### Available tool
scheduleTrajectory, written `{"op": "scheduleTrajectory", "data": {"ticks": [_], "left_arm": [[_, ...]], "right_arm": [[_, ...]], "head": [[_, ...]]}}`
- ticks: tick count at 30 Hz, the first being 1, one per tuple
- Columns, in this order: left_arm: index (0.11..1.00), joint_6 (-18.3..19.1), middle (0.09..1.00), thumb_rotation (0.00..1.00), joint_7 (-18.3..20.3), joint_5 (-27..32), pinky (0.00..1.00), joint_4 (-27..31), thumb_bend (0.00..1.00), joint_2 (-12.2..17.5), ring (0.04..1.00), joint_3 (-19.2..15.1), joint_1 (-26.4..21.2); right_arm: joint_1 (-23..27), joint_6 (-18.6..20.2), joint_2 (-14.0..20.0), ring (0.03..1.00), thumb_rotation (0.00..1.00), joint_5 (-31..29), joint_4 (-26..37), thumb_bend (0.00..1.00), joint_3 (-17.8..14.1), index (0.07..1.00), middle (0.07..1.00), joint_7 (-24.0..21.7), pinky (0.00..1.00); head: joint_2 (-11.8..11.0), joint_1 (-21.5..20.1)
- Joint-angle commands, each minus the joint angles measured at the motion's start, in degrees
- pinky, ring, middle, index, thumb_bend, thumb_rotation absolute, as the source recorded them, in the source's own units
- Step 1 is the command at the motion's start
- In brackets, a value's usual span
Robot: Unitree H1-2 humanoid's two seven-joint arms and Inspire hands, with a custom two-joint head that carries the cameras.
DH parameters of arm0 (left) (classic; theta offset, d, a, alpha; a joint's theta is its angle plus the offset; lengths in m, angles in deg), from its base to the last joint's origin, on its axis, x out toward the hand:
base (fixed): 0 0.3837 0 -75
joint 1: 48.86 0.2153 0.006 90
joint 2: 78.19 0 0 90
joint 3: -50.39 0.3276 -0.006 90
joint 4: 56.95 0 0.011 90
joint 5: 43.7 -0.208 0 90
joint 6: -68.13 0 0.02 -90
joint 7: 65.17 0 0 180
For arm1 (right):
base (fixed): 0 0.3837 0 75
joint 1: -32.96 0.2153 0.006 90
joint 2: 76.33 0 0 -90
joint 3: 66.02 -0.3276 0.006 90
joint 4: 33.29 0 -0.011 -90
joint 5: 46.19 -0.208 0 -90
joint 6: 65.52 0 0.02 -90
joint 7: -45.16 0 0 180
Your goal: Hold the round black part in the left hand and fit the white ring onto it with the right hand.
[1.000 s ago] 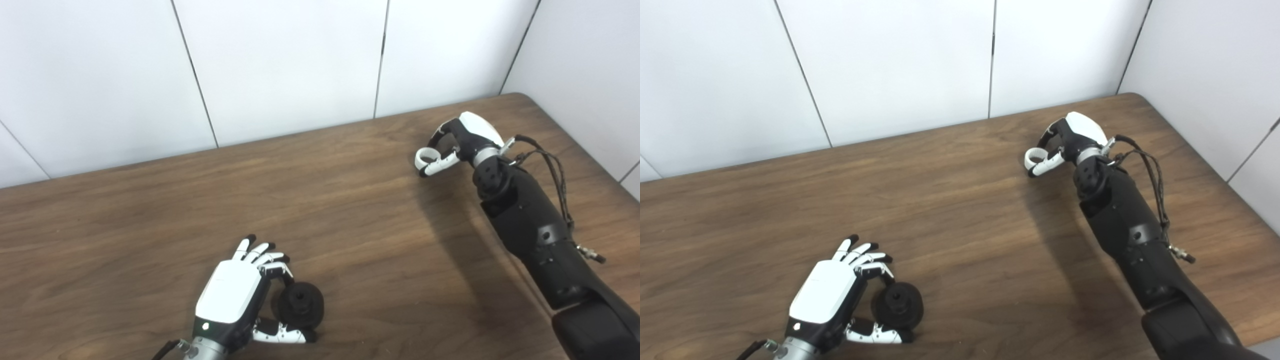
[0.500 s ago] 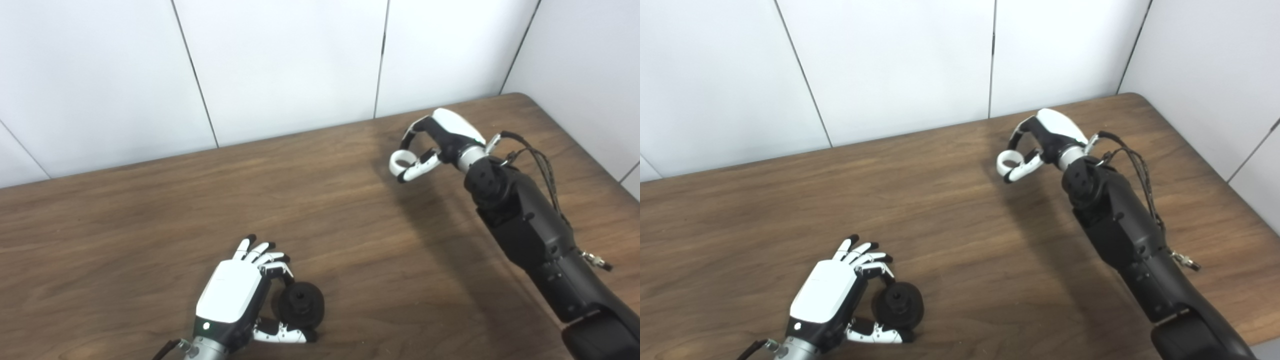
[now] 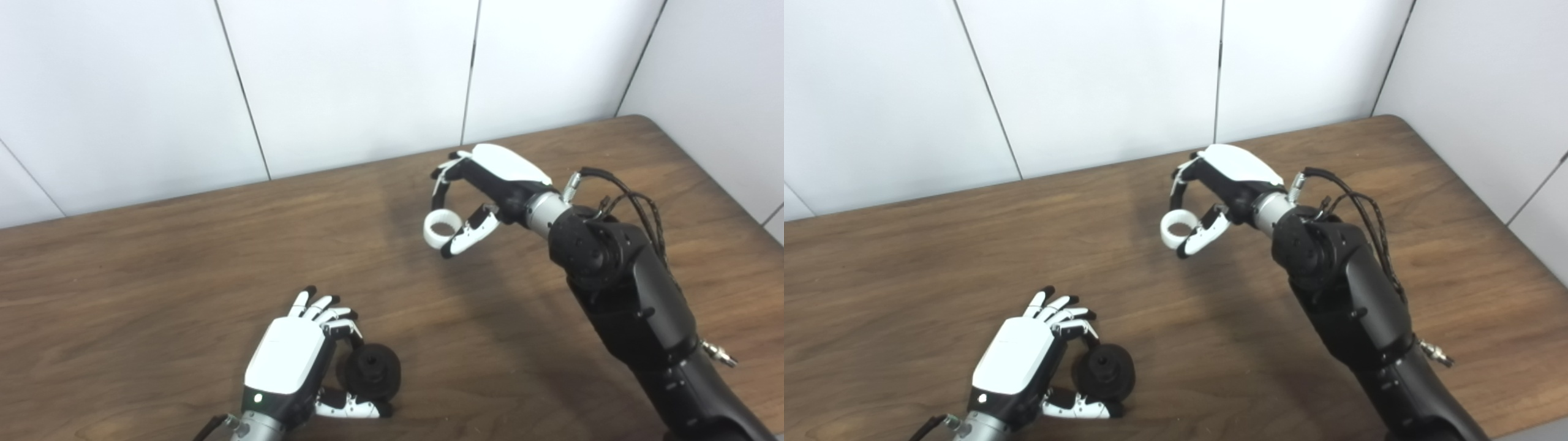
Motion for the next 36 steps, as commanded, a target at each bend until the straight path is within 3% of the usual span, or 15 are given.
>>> {"op": "scheduleTrajectory", "data": {"ticks": [1,10,18,27,36], "left_arm": [[0.484,0.14,0.78,0.06,0.84,-0.99,1.0,0.72,0.52,-0.05,0.895,0.43,0.08],[0.483,0.67,0.783,0.06,0.69,-1.56,1.0,0.85,0.52,-0.97,0.902,0.65,0.34],[0.484,1.04,0.784,0.05,1.15,-1.64,1.0,1.2,0.52,-1.4,0.913,0.78,0.33],[0.483,1.3,0.782,0.06,1.12,-1.85,1.0,1.31,0.52,-1.52,0.914,0.92,0.15],[0.483,1.65,0.783,0.06,1.23,-2.04,1.0,1.42,0.52,-1.71,0.914,1.07,0.12]], "right_arm": [[1.63,0.05,-1.02,0.968,0.14,1.37,4.37,0.52,-0.48,0.484,0.834,-2.45,0.99],[0.36,0.03,-5.61,0.963,0.14,3.51,13.88,0.52,0.63,0.482,0.831,-11.8,0.97],[-0.53,0.01,-9.21,0.966,0.13,5.2,18.27,0.52,1.04,0.483,0.829,-18.66,0.98],[-3.24,-0.38,-9.63,0.974,0.13,5.43,18.8,0.52,3.28,0.483,0.848,-19.48,1.0],[-6.8,-2.48,-9.57,0.977,0.13,5.2,16.9,0.52,5.68,0.484,0.852,-15.84,1.0]], "head": [[0.23,0.55],[1.92,3.33],[2.96,4.05],[3.56,4.25],[3.69,4.45]]}}
